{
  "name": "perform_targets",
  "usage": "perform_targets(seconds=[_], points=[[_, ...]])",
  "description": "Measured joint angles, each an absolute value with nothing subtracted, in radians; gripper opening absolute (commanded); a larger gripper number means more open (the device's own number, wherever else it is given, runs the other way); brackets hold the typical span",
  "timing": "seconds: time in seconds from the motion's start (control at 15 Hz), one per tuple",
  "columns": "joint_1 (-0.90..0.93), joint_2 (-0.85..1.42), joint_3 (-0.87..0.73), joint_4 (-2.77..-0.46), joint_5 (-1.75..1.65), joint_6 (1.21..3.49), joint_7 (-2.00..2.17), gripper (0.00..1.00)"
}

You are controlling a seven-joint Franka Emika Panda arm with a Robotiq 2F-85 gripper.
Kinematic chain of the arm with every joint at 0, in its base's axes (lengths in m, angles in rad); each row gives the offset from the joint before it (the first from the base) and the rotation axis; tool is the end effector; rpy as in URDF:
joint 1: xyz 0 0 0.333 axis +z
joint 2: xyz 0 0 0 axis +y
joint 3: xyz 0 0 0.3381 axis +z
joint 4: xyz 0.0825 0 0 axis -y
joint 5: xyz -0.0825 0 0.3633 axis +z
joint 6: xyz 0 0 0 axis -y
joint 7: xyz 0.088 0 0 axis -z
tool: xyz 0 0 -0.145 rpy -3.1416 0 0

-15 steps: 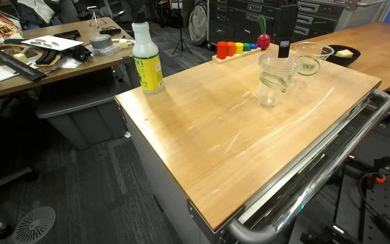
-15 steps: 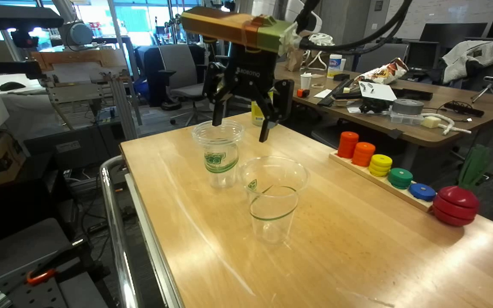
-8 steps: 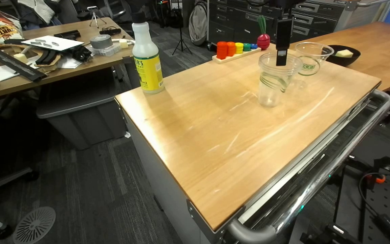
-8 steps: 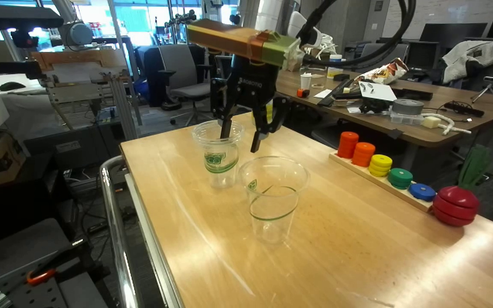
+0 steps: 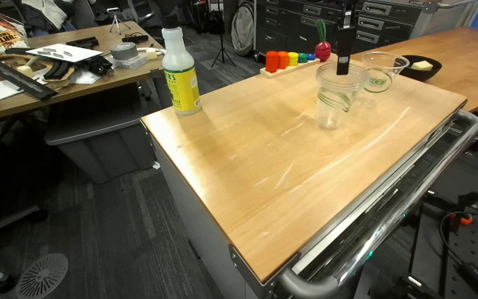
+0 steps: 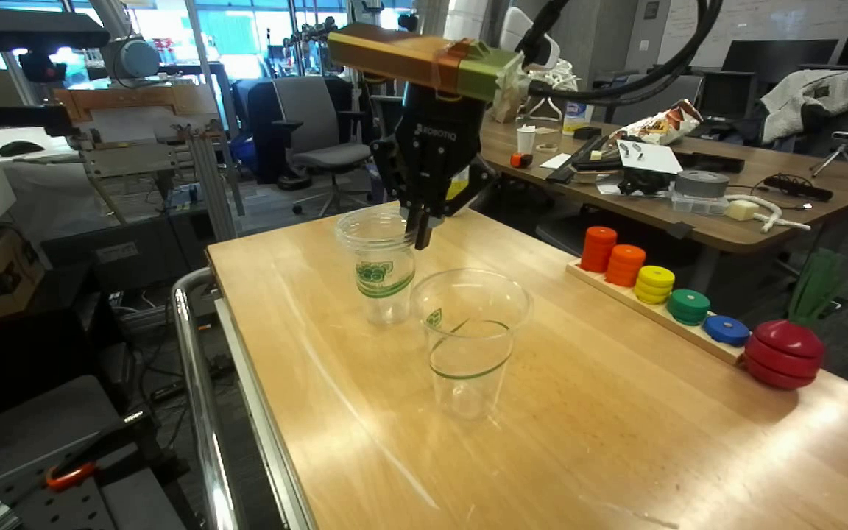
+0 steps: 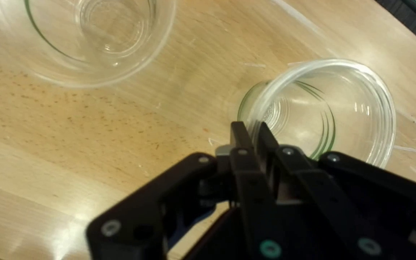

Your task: Stack the cups

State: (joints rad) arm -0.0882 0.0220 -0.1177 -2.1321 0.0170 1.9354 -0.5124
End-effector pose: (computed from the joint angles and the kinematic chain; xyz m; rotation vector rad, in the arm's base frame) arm 0.4830 -0.0989 0.3774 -3.0041 -0.4516 0.3053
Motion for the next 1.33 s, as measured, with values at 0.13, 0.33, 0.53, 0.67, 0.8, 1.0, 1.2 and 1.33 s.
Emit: perform_targets(seconds=[0.13,0.33,0.53,0.67,0.8,1.0,1.2,1.33], points=[[-0.088,0.022,-0.118,-2.127,0.017,1.927,-0.512,0.02],[-0.09,0.016,-0.118,-2.123,0.026,1.916,-0.509,0.02],[-0.105,-0.018,-0.122,-2.121,0.029,1.897,-0.495,0.02],[-0.121,-0.064,-0.137,-2.122,0.045,1.863,-0.493,0.02],[-0.141,-0.123,-0.165,-2.124,0.071,1.819,-0.493,0.02],[-0.17,-0.216,-0.221,-2.13,0.13,1.755,-0.493,0.02],[-0.199,-0.299,-0.282,-2.142,0.177,1.74,-0.484,0.02],[-0.22,-0.344,-0.31,-2.151,0.178,1.74,-0.454,0.02]])
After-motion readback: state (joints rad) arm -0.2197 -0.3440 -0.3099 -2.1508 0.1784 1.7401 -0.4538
